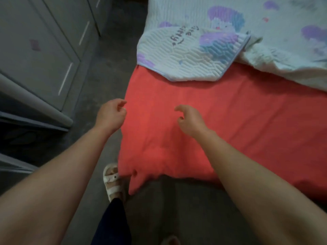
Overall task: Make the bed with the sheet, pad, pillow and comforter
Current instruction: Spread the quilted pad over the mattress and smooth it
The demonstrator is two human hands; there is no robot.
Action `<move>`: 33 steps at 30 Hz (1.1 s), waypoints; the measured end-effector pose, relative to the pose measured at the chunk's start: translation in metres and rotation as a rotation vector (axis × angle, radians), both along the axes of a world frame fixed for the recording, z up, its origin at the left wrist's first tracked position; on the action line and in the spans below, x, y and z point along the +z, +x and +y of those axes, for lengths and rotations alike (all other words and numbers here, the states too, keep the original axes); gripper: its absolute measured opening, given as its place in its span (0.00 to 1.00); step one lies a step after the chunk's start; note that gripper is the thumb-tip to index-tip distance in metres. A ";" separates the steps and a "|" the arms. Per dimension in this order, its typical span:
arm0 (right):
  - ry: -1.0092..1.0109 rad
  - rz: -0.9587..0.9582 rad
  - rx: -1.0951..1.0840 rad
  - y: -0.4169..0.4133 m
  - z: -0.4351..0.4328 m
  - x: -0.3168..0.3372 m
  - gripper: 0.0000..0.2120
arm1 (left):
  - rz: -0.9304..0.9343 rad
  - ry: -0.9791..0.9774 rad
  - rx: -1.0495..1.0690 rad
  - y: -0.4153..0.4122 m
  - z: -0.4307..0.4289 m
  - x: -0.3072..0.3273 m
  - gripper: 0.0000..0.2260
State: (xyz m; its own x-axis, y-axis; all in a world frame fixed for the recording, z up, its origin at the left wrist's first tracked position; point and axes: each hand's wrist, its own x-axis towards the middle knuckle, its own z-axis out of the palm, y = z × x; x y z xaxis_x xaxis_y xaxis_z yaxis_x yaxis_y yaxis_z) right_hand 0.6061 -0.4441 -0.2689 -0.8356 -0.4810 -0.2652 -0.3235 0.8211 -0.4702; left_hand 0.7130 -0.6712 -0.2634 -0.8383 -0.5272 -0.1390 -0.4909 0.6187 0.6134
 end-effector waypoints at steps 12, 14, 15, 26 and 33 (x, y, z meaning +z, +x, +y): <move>0.137 0.163 0.012 -0.121 -0.167 -0.008 0.26 | -0.118 0.382 -0.060 -0.146 -0.109 -0.031 0.18; 0.223 0.225 0.018 -0.134 -0.176 -0.015 0.29 | -0.158 0.423 -0.064 -0.163 -0.116 -0.039 0.19; 0.281 0.225 0.011 -0.141 -0.178 -0.020 0.31 | -0.172 0.444 -0.065 -0.171 -0.118 -0.044 0.19; -0.218 0.183 -0.427 -0.207 -0.189 0.004 0.09 | -0.245 0.718 0.091 -0.220 -0.104 -0.076 0.16; -0.645 0.250 -0.869 -0.250 -0.176 0.037 0.03 | -0.234 1.034 0.225 -0.235 -0.101 -0.057 0.13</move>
State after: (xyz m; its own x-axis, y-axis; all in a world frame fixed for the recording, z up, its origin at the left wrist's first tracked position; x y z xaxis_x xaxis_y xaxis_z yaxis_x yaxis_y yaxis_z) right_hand 0.3559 -0.6206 -0.2316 -0.9506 0.3069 0.0467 0.0979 0.4392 -0.8931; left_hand 0.4779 -0.7721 -0.3201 -0.6316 -0.2015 -0.7486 -0.7013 -0.2630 0.6625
